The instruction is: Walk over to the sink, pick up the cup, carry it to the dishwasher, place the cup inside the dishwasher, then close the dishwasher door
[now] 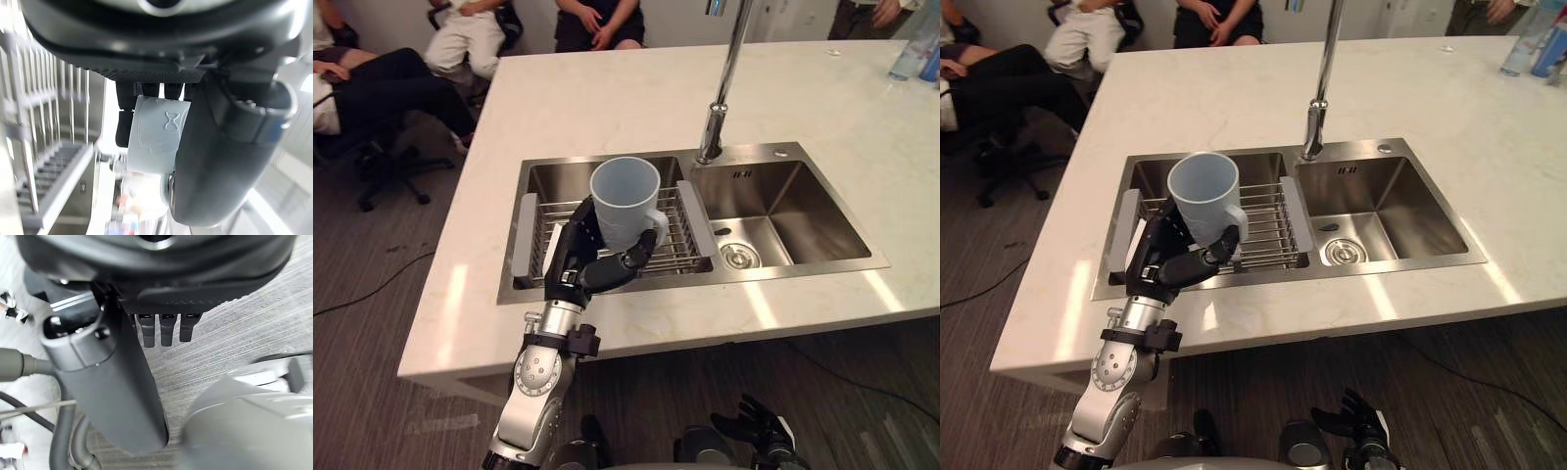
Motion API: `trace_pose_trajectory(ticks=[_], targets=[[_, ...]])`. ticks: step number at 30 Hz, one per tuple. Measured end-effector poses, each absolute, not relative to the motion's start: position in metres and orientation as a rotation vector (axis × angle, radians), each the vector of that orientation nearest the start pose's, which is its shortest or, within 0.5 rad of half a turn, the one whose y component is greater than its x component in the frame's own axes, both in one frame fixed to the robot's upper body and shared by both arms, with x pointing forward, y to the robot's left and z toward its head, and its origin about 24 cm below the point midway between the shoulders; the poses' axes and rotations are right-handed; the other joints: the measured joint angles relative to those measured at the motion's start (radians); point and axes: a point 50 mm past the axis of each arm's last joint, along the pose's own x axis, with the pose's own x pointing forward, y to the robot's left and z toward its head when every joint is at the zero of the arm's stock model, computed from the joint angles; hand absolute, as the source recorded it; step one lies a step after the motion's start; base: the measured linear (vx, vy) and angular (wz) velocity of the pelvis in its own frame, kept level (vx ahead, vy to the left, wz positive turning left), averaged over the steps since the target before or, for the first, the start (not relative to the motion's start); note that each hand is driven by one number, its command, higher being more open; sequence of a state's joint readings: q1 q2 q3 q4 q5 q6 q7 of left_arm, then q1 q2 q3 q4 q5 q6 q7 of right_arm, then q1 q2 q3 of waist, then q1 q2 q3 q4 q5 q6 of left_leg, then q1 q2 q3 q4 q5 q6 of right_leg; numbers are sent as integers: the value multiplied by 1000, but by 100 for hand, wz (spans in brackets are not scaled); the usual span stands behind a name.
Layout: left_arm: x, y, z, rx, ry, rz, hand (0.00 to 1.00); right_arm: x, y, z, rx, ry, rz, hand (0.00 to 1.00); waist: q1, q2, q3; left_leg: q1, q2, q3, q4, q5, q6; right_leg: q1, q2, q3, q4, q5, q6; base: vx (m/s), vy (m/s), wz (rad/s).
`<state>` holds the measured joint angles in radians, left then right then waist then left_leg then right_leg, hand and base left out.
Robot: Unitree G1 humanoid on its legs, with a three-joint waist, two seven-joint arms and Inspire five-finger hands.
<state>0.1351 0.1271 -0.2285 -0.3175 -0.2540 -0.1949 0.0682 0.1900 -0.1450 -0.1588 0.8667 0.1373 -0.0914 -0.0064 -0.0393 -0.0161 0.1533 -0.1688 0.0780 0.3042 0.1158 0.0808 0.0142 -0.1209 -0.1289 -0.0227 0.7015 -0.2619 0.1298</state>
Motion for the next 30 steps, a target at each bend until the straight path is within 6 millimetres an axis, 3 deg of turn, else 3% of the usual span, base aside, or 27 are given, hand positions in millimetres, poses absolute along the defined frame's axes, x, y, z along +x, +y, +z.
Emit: trace_pose_trajectory(ticks=[1, 2, 3, 4, 6, 7, 8, 9, 10, 13, 15, 16, 18, 27, 30], targets=[[216, 124, 97, -220, -324, -144, 30, 94, -238, -141, 31, 923, -333, 90, 9, 18, -9, -22, 10, -9, -3, 8, -10, -4, 15, -6, -34, -2, -2, -209, -134, -3], [215, 124, 100, -229, -339, -138, 30, 106, -240, -136, 15, 888, -322, 90, 44, 38, -20, -76, 30, -44, -20, 73, -13, 30, 57, -10, -193, -52, -48, -167, -79, -10], [216, 125, 101, -227, -346, -139, 30, 111, -238, -135, 20, 874, -319, 90, 45, 22, -14, -89, 30, -42, -18, 89, -16, 38, 55, -11, -227, -76, -64, -243, -159, 6], [218, 125, 102, -227, -346, -138, 30, 122, -240, -131, 13, 840, -326, 90, 35, 34, 10, -109, 45, -64, -14, 116, -18, 50, 76, -30, -268, -82, -85, -270, -160, 34], [216, 124, 96, -225, -314, -133, 30, 123, -243, -130, 20, 833, -345, 90, 27, 49, 20, -112, 71, -100, 2, 137, -34, 68, 109, -51, -270, -67, -102, -291, -124, 37], [214, 125, 93, -227, -299, -126, 30, 122, -243, -130, 25, 829, -359, 90, 23, 50, 21, -107, 71, -135, -16, 175, -65, 74, 110, -79, -275, -59, -127, -323, -73, 61], [214, 121, 94, -230, -303, -144, 30, 120, -247, -129, 31, 821, -389, 90, 15, 36, 31, -125, 59, -161, 52, 128, -86, 72, 94, -123, -270, -55, -148, -329, -66, 71], [214, 119, 95, -235, -305, -154, 30, 119, -248, -130, 33, 825, -404, 90, 16, 36, 32, -135, 53, -159, 123, 79, -65, 69, 86, -132, -270, -51, -155, -297, -45, 65], [213, 116, 95, -238, -307, -169, 30, 116, -254, -129, 25, 825, -434, 90, 22, 36, 31, -131, 41, -156, 241, -16, -48, 62, 68, -139, -274, -44, -162, -222, -26, 34], [213, 111, 97, -245, -320, -196, 30, 115, -253, -129, 24, 828, -433, 90, 20, 44, 22, -33, 44, -156, 323, -191, -71, 47, 43, -157, -321, 5, -160, -203, 52, 30], [213, 106, 98, -255, -321, -210, 30, 109, -251, -131, 30, 842, -434, 90, 9, 59, 5, 50, 44, -153, 238, -242, -88, 37, 35, -182, -339, 33, -133, -52, 103, 40], [215, 105, 99, -255, -325, -214, 30, 108, -247, -133, 43, 851, -433, 90, 9, 61, 0, 95, 19, -154, 118, -210, -71, 28, 20, -182, -344, 44, -117, -22, 112, 19], [216, 107, 97, -249, -315, -195, 30, 106, -240, -135, 63, 852, -422, 90, 2, 57, -13, 104, -7, -157, 46, -167, -57, 38, 8, -192, -403, 86, -95, -5, 154, 16], [215, 115, 94, -243, -306, -146, 30, 107, -233, -136, 81, 852, -417, 90, 6, 42, -32, 112, -35, -165, 23, -149, -30, 77, -2, -201, -481, 145, -84, -26, 72, 5], [211, 119, 88, -244, -279, -121, 30, 96, -233, -140, 77, 885, -423, 90, 10, 40, -52, 117, -47, -196, -1, -130, -27, 106, -4, -234, -510, 155, -74, -38, -1, 32]])
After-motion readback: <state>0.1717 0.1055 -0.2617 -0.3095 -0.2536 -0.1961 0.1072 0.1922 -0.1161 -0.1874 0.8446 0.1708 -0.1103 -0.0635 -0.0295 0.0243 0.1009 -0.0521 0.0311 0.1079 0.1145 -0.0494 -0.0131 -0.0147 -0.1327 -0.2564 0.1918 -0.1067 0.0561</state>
